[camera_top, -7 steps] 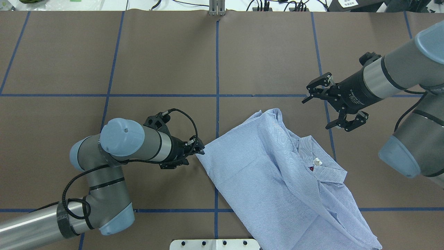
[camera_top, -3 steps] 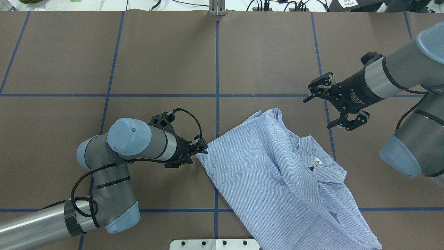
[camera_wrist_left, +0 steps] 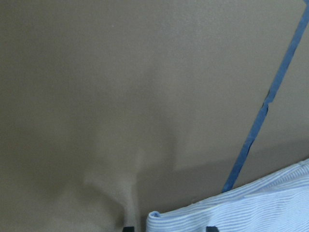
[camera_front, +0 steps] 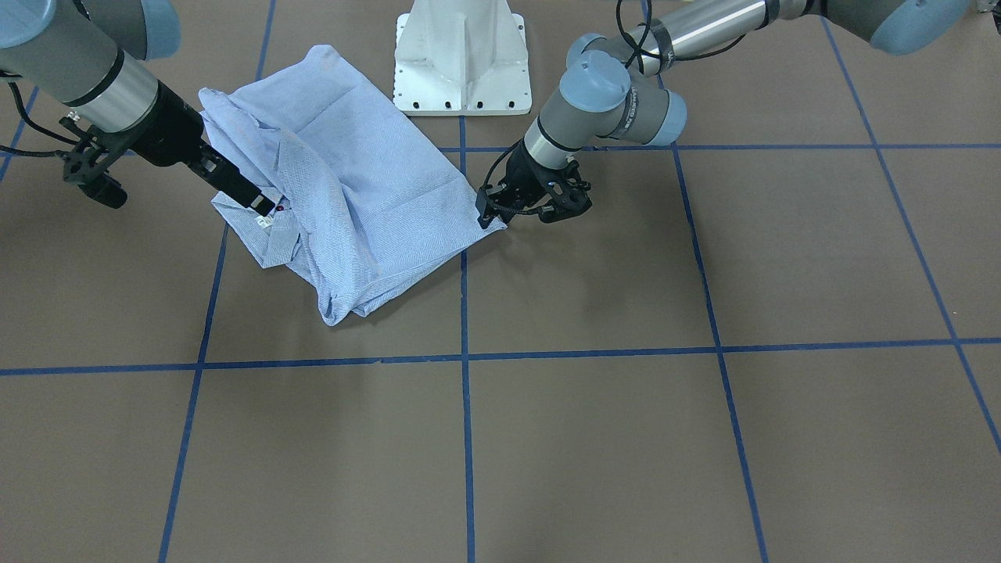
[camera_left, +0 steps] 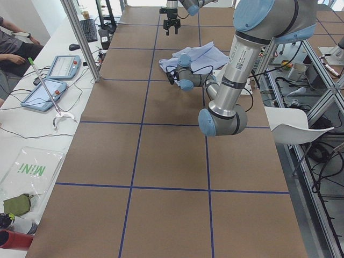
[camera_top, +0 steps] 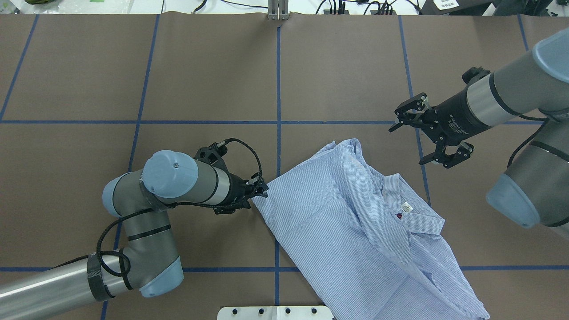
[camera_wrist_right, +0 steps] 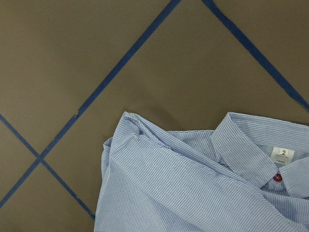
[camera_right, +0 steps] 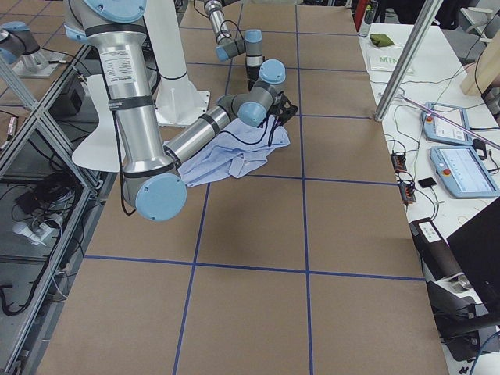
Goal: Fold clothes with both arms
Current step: 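Raise the open right gripper while the left gripper grasps the shirt edge, then pull the shirt edge with the left gripper to straighten it, then release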
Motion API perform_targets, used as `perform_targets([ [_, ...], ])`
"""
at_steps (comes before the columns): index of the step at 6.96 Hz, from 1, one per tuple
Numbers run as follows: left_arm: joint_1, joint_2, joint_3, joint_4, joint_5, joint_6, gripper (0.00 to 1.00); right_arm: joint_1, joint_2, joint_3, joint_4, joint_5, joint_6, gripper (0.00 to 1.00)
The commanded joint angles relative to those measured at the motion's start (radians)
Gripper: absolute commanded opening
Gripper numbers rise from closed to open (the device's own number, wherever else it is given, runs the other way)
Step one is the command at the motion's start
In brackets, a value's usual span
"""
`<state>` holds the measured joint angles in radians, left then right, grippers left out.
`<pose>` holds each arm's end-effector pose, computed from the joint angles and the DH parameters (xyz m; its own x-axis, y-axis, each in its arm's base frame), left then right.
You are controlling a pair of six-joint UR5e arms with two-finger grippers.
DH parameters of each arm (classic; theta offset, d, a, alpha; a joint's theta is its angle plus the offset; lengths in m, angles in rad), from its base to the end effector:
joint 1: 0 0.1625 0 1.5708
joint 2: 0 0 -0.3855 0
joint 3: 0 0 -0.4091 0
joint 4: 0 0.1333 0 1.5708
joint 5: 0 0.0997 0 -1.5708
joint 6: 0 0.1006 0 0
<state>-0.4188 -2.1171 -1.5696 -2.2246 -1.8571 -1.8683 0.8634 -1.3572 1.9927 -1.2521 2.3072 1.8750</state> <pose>0.5751 -0.3708 0.2220 0.2735 -0.4295 -0.8606 0.2405 0.8969 -0.3712 -0.2941 -0.4451 0.2582 0.2965 0.6883 0.6621 -0.3101 0.7251 -0.6149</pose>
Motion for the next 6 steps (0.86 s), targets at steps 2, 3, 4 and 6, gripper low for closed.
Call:
perform_targets([
  [2, -0.002, -0.012, 0.025, -0.023, 0.025, 0.027, 0.0, -0.004, 0.001, -0.008, -0.001, -0.031, -0.001, 1.0],
  [3, -0.011, -0.012, 0.023, -0.02, 0.047, 0.093, 0.0, -0.004, 0.003, -0.008, -0.001, -0.031, -0.001, 1.0],
  [4, -0.053, -0.012, 0.026, -0.018, 0.056, 0.156, 0.0, -0.006, 0.001, -0.008, -0.001, -0.032, -0.001, 1.0],
  [6, -0.18, -0.033, 0.074, -0.021, 0.053, 0.266, 0.0, -0.015, -0.005, -0.006, -0.001, -0.052, -0.001, 1.0],
])
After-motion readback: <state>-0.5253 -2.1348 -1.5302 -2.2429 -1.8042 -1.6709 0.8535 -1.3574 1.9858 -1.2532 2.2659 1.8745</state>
